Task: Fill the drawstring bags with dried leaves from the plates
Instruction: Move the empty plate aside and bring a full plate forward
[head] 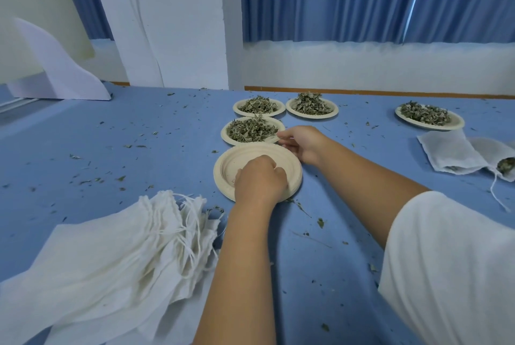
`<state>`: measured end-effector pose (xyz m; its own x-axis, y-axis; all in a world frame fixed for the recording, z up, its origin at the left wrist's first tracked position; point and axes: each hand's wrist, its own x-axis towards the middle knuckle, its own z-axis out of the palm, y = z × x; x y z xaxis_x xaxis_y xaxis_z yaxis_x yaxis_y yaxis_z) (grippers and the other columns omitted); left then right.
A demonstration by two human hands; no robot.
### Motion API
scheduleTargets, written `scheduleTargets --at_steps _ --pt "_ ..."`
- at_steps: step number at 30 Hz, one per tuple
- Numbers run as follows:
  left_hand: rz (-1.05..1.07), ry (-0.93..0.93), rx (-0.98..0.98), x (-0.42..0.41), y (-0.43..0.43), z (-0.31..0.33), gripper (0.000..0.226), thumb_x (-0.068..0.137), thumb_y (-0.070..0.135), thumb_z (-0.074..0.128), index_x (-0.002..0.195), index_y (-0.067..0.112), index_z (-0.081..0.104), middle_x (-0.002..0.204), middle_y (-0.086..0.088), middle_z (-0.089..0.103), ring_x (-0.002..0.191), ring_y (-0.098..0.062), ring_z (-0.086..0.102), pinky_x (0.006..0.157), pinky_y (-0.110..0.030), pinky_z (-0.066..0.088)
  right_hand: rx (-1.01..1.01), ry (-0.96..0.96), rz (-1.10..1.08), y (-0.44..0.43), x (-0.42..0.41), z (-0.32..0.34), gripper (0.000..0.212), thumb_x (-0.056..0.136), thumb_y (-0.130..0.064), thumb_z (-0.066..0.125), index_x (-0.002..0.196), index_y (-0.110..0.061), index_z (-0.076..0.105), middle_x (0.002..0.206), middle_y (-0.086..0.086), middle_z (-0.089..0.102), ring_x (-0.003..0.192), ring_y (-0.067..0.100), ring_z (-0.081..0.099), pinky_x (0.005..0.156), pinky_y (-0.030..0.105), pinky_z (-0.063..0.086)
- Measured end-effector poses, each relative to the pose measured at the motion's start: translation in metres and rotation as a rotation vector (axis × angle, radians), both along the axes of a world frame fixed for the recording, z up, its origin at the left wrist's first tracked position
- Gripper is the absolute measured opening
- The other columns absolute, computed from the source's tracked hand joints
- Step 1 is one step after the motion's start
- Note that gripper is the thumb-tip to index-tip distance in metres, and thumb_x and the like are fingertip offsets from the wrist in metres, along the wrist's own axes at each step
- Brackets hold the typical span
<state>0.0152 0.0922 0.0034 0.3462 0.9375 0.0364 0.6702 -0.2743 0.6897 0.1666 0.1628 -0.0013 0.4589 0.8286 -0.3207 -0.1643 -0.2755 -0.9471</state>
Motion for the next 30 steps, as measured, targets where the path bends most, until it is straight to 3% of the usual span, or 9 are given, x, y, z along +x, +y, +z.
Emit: scheduleTargets --at_steps 2,7,10,15,22,25,27,30 --pt "-0.009 0.001 0.006 0.0 0.001 -0.001 0.012 0.093 0.011 0.045 0.084 0.015 0.052 0.088 -0.011 0.063 0.086 -0.033 0.057 0.099 -0.043 0.044 0.02 0.076 -0.028 -0.002 0.005 -0.001 0.006 0.093 -0.004 0.057 0.09 -0.005 0.063 0.082 0.004 0.056 0.071 0.013 0.051 0.084 0.028 0.053" --pt "-0.013 0.031 0.018 0.001 0.001 -0.002 0.018 0.091 0.01 0.044 0.073 0.012 0.044 0.065 -0.002 0.042 0.07 -0.029 0.04 0.091 -0.042 0.045 0.005 0.061 -0.142 -0.015 0.02 -0.004 0.004 0.092 -0.008 0.06 0.094 -0.005 0.059 0.084 0.005 0.057 0.073 0.015 0.058 0.058 0.026 0.054" --pt "-0.018 0.01 0.013 0.001 0.002 -0.003 0.013 0.093 0.011 0.044 0.082 0.013 0.051 0.076 -0.006 0.051 0.075 -0.029 0.047 0.085 -0.039 0.044 -0.006 0.009 -0.206 -0.025 0.033 -0.007 0.01 0.091 -0.01 0.061 0.084 -0.007 0.056 0.079 0.006 0.056 0.066 0.014 0.057 0.052 0.025 0.053" --pt "-0.015 0.015 0.032 0.003 0.004 -0.006 0.012 0.092 0.01 0.044 0.081 0.013 0.046 0.075 -0.005 0.044 0.073 -0.024 0.041 0.066 -0.033 0.034 -0.072 -0.133 -0.259 -0.048 0.055 -0.009 0.01 0.089 -0.006 0.063 0.092 0.0 0.056 0.068 0.01 0.054 0.051 0.016 0.055 0.038 0.02 0.051" --pt "-0.037 0.093 0.105 0.011 -0.003 -0.007 0.012 0.094 0.007 0.043 0.087 0.016 0.048 0.086 -0.007 0.051 0.076 -0.022 0.044 0.069 -0.034 0.037 -0.166 -0.292 -0.228 -0.095 0.081 -0.005 0.017 0.087 -0.003 0.061 0.076 -0.005 0.048 0.067 0.009 0.048 0.05 0.018 0.051 0.039 0.02 0.049" --pt "-0.053 0.102 0.141 0.014 -0.008 -0.007 0.022 0.099 0.011 0.044 0.111 0.013 0.062 0.111 -0.01 0.063 0.099 -0.029 0.058 0.086 -0.039 0.047 -0.261 -0.391 -0.157 -0.119 0.088 0.002 0.016 0.089 -0.006 0.059 0.074 -0.002 0.055 0.059 0.007 0.048 0.049 0.017 0.047 0.046 0.023 0.049" --pt "-0.05 0.071 0.159 0.015 -0.012 -0.008 0.032 0.1 0.012 0.045 0.129 0.012 0.058 0.13 -0.009 0.06 0.117 -0.03 0.056 0.095 -0.039 0.046 -0.315 -0.468 -0.087 -0.134 0.093 0.008 0.01 0.089 -0.003 0.054 0.082 0.001 0.06 0.055 0.007 0.049 0.048 0.017 0.044 0.047 0.023 0.044" --pt "-0.052 -0.017 0.194 0.016 -0.021 -0.009 0.034 0.098 0.007 0.048 0.13 0.012 0.06 0.133 -0.009 0.06 0.121 -0.028 0.055 0.097 -0.038 0.045 -0.34 -0.549 0.034 -0.155 0.098 0.014 0.011 0.089 0.0 0.049 0.089 -0.001 0.06 0.055 0.008 0.049 0.047 0.017 0.037 0.044 0.021 0.035"
